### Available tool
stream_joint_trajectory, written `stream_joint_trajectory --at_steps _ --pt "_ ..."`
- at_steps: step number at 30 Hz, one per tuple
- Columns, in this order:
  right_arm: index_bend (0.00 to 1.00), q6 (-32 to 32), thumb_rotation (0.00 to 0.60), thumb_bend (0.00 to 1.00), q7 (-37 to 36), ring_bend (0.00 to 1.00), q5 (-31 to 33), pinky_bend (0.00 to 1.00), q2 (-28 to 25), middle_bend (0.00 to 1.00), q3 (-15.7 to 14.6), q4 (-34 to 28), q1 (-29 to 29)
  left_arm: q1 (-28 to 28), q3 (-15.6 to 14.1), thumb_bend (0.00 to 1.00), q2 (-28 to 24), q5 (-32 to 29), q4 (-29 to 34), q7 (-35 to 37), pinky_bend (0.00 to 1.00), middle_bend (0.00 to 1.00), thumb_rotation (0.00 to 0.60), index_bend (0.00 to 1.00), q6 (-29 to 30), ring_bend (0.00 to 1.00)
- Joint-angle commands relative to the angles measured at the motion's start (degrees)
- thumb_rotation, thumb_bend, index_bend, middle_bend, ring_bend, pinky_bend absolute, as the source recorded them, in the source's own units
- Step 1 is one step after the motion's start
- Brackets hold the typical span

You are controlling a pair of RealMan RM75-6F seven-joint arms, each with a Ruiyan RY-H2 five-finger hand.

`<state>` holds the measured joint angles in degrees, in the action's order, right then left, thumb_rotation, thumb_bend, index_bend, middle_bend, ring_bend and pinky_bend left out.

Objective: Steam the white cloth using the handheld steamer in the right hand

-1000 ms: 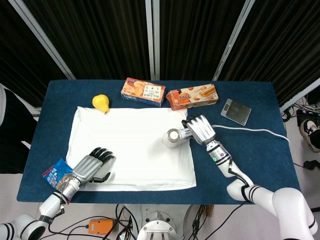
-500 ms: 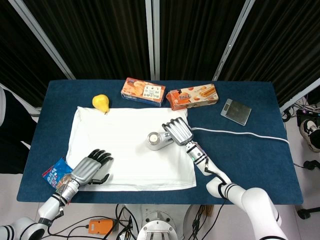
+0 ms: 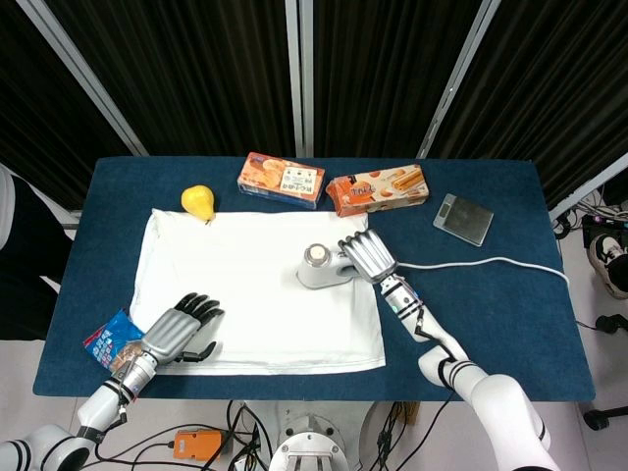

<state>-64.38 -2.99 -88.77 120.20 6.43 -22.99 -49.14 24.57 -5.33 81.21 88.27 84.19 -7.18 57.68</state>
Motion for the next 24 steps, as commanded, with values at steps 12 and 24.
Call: stream_joint_trajectory --at_steps 12,24 --pt "0.84 -3.1 0.600 0.89 -0.3 0.73 -0.3 0.83 -5.1 0.74 -0.8 -1.4 1.7 0.3 0.0 0.36 0.2 -0.4 0.3 -0.5 0.00 0.10 0.207 0.14 0.2 0.00" --pt "0.84 -6.7 0.600 0.89 1.4 0.73 -2.3 0.83 -1.4 0.75 -0.7 -1.1 -2.2 0.3 -0.1 0.36 0.2 -0.6 0.3 -1.0 0.00 0.10 0.205 0.14 0.6 0.00"
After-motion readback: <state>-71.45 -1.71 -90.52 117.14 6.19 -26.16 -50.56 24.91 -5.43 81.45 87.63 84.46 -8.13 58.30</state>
